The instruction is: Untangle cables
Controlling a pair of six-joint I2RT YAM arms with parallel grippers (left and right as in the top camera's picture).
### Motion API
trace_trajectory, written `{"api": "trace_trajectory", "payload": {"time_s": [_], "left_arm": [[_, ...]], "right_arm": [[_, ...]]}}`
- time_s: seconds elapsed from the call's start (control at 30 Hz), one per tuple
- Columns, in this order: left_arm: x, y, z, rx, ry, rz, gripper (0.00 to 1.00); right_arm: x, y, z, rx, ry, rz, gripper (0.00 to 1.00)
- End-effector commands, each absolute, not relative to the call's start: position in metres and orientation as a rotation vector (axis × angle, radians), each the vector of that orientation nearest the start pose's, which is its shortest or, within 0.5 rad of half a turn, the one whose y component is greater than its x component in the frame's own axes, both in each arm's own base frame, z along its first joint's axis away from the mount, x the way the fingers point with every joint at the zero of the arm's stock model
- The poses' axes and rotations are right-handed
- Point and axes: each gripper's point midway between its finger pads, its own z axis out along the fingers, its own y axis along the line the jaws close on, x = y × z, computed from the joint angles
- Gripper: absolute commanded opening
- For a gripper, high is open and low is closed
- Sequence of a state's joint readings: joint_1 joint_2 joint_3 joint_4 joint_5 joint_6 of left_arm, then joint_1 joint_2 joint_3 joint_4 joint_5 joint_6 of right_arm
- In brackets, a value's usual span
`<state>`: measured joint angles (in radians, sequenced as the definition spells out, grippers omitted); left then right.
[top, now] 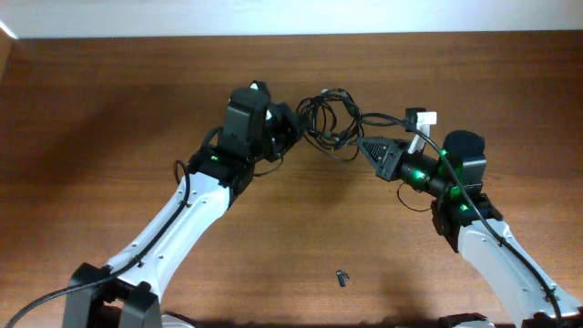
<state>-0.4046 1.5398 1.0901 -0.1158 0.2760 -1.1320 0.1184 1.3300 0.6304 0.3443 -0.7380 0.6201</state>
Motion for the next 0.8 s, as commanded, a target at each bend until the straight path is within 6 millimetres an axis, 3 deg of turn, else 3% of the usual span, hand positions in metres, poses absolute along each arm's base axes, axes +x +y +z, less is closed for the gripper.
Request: {"api": "trace_trajectory", "payload": {"time_s": [0.0, 0.13, 0.23, 0.33, 0.47, 0.57, 0.7, 0.73, 0.77], "left_arm": [[0.422, -0.198, 0.208, -0.854, 2.137, -1.061, 0.00], [0.421, -0.187, 0.199, -0.915, 2.139, -0.983, 0.00], [0.416, -0.173, 0.183, -1.073, 2.136, -0.907, 0.00], [0.421, -0.172, 0.188, -1.156, 2.076, -0.946, 0.00], [0.424, -0.174, 0.193, -1.143, 2.059, -0.969, 0.00], [0.419, -0.167, 0.183, -1.174, 2.081, -0.905, 0.00], [0.428, -0.166, 0.194, -1.158, 2.018, -0.927, 0.00], [0.426, -0.166, 0.192, -1.160, 2.035, -0.924, 0.00], [0.415, -0.163, 0.176, -1.192, 2.103, -0.866, 0.00]], "right_arm": [[0.351, 0.167, 0.195, -0.090, 1.997, 1.226, 0.04], [0.345, 0.174, 0.211, -0.186, 1.929, 1.282, 0.04], [0.344, 0.175, 0.213, -0.198, 1.922, 1.287, 0.04], [0.342, 0.177, 0.213, -0.236, 1.912, 1.285, 0.04], [0.340, 0.179, 0.216, -0.260, 1.900, 1.295, 0.04], [0.321, 0.191, 0.236, -0.492, 1.772, 1.345, 0.04], [0.315, 0.193, 0.239, -0.567, 1.735, 1.347, 0.04], [0.315, 0.193, 0.239, -0.566, 1.734, 1.346, 0.04], [0.316, 0.193, 0.241, -0.569, 1.725, 1.340, 0.04]]}}
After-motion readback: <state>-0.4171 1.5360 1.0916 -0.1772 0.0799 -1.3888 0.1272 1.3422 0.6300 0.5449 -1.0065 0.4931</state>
